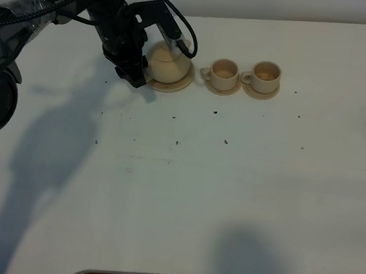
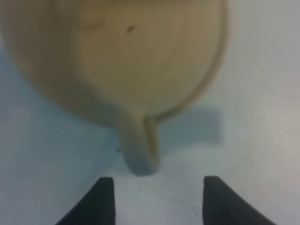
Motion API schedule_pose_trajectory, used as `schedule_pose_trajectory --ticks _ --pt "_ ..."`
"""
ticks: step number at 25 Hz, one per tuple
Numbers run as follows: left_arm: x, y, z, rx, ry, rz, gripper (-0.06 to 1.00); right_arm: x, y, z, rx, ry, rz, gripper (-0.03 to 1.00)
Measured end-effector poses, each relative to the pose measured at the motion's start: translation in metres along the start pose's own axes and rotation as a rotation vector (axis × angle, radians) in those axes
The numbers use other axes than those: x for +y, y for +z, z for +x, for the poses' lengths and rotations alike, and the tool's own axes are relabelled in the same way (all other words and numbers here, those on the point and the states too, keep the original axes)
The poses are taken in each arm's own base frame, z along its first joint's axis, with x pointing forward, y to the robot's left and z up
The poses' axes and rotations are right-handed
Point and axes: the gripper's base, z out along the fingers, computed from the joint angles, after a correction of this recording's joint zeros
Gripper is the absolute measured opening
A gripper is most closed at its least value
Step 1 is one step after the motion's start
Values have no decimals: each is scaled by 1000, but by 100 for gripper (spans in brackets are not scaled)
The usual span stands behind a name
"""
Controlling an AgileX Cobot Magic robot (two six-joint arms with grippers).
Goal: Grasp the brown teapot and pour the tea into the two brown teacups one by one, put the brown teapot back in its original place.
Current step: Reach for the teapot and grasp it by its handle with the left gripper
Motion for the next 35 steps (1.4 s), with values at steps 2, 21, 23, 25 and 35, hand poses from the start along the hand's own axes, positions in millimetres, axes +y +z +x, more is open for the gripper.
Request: schedule_pose_trajectory --ticks 2,21,23,25,35 --pt "0 0 1 7 -50 0 42 0 0 0 0 0 0 36" --pt "0 -14 -22 29 -254 -36 42 0 0 0 0 0 0 36" --pt "-1 -9 -24 31 -253 -28 42 0 0 0 0 0 0 36" --pt "-2 -7 -24 34 -251 -23 42 0 0 0 0 0 0 36" --pt "-6 -4 -27 31 -259 -10 42 0 0 0 0 -1 0 36"
